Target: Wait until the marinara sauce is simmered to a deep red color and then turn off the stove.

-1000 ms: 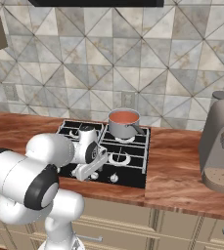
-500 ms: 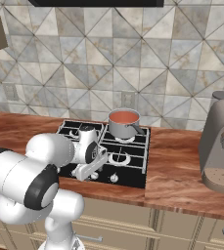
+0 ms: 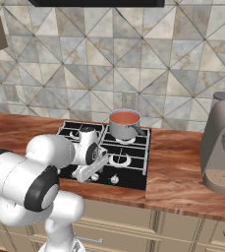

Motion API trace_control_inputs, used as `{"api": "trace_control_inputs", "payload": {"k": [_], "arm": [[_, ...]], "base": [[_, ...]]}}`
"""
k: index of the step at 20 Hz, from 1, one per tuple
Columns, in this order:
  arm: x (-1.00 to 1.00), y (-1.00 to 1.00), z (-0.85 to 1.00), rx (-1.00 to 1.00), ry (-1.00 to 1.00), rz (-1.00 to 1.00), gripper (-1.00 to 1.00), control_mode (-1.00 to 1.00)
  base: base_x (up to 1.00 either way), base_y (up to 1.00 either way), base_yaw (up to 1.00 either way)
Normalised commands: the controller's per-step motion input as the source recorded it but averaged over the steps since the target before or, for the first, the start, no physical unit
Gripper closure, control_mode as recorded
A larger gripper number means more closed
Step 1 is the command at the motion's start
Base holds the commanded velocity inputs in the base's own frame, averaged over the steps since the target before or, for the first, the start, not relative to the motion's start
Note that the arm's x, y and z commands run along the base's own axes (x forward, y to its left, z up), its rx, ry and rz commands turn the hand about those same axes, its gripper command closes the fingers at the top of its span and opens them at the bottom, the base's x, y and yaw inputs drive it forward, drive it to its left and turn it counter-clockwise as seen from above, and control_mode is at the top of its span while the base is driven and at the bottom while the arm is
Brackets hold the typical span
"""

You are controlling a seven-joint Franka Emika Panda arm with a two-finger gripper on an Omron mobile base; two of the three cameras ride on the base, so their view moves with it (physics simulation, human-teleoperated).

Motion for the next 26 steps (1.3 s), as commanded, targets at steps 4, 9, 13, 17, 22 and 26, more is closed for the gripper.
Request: {"api": "trace_control_inputs", "payload": {"k": [4, 9, 13, 17, 22, 26], "arm": [[0.0, 0.0, 0.0, 0.0, 0.0, 0.0, -1.0, -1.0], [0.0, 0.0, 0.0, 0.0, 0.0, 0.0, -1.0, -1.0], [0.0, 0.0, 0.0, 0.0, 0.0, 0.0, -1.0, -1.0], [0.0, 0.0, 0.0, 0.0, 0.0, 0.0, -1.0, -1.0], [0.0, 0.0, 0.0, 0.0, 0.0, 0.0, -1.0, -1.0], [0.0, 0.0, 0.0, 0.0, 0.0, 0.0, -1.0, -1.0]], "base": [[0.0, 0.0, 0.0], [0.0, 0.0, 0.0], [0.0, 0.0, 0.0], [0.0, 0.0, 0.0], [0.0, 0.0, 0.0], [0.0, 0.0, 0.0]]}}
